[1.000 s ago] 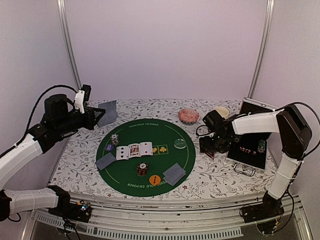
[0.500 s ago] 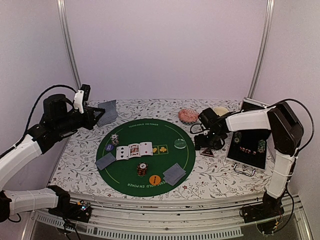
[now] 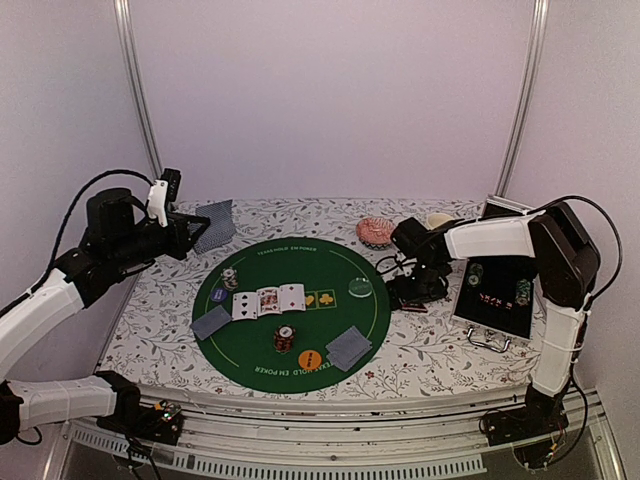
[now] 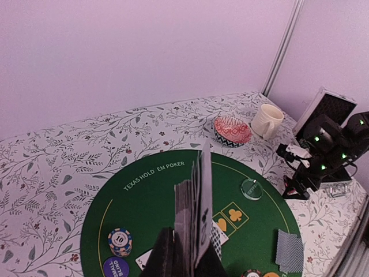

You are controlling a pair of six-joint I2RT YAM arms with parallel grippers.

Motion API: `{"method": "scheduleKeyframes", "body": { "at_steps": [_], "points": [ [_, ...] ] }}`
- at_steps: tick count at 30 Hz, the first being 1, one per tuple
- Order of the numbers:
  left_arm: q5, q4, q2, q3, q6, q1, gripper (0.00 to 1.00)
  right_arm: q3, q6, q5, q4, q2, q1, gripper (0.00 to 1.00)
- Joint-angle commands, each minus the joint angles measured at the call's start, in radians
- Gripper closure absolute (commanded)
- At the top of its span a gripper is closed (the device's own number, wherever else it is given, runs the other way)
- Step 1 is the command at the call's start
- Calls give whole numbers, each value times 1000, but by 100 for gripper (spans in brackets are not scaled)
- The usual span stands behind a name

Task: Distribute texas hold em gaming equipment
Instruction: Adjust the all-in button at the center of the board, then pick up the all-in button from the center of the board.

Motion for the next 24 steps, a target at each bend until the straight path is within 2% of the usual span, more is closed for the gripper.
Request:
{"method": "scheduleKeyframes", "body": {
  "at_steps": [1,8,24],
  "points": [
    [6,27,-6,-12,14,11,100,0,-73,-26,-71,0,-4,7],
    [3,26,-7,-14,16,12,100,66,-42,76,-132,90,-10,10],
    [1,24,-2,-12,20,11,100,43,-55,-39,-125,64,-8,13]
  ]
}}
